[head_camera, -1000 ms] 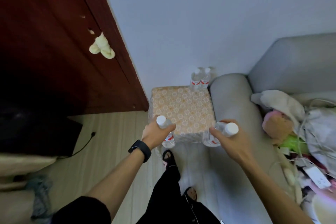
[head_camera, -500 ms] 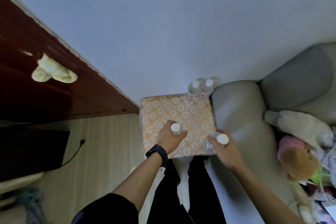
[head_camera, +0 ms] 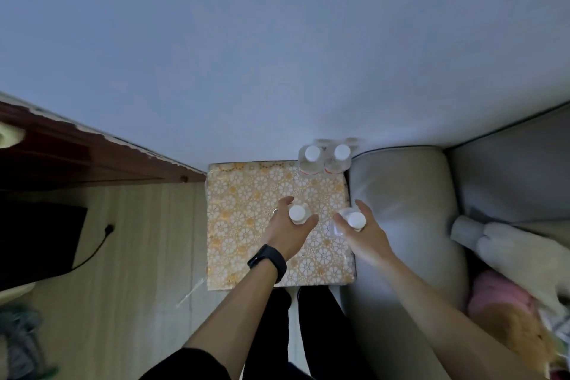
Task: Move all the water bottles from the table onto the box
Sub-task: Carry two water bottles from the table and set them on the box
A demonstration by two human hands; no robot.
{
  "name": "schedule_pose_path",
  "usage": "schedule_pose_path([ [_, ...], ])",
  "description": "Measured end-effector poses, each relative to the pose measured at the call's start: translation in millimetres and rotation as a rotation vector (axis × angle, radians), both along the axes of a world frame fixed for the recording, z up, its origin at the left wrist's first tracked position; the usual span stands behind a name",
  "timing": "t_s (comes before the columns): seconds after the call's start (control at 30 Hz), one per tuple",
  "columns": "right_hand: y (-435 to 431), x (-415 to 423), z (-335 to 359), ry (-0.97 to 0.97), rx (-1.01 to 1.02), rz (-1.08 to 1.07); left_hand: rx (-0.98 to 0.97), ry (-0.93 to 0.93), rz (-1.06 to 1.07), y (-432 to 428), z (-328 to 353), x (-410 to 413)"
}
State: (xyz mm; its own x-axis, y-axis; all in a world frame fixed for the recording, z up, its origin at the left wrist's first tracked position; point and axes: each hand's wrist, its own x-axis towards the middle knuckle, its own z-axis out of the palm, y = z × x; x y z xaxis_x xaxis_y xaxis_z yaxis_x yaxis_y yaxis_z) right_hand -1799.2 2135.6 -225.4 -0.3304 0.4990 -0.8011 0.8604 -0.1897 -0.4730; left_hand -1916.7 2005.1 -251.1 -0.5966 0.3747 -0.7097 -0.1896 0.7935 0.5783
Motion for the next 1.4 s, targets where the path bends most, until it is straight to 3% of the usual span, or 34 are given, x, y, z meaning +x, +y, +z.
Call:
schedule_pose_path([
  [0.3, 34.4, -45.0, -38.9, 0.134, 0.037, 0.032, 0.18, 0.018, 0.115, 53.7, -30.6, -22.4],
  [0.53, 49.9, -43.9, -32.7, 0.164, -0.025, 0.085, 0.104, 0.0, -0.045, 47.1, -38.9, -27.5],
  [0.7, 55.1, -46.1, -44.0, 0.092, 0.012, 0.123, 0.072, -0.015, -0.041, 61.5, -41.2, -31.8],
  [1.17, 58.3, -45.6, -54.2, 0.197, 0.033, 0.102, 0.082, 0.09, -0.018, 58.4, -50.2, -28.3],
  [1.4, 47.0, -45.3, -46.0, 0.223, 0.002, 0.095, 0.049, -0.007, -0.104, 56.4, -37.2, -42.1],
])
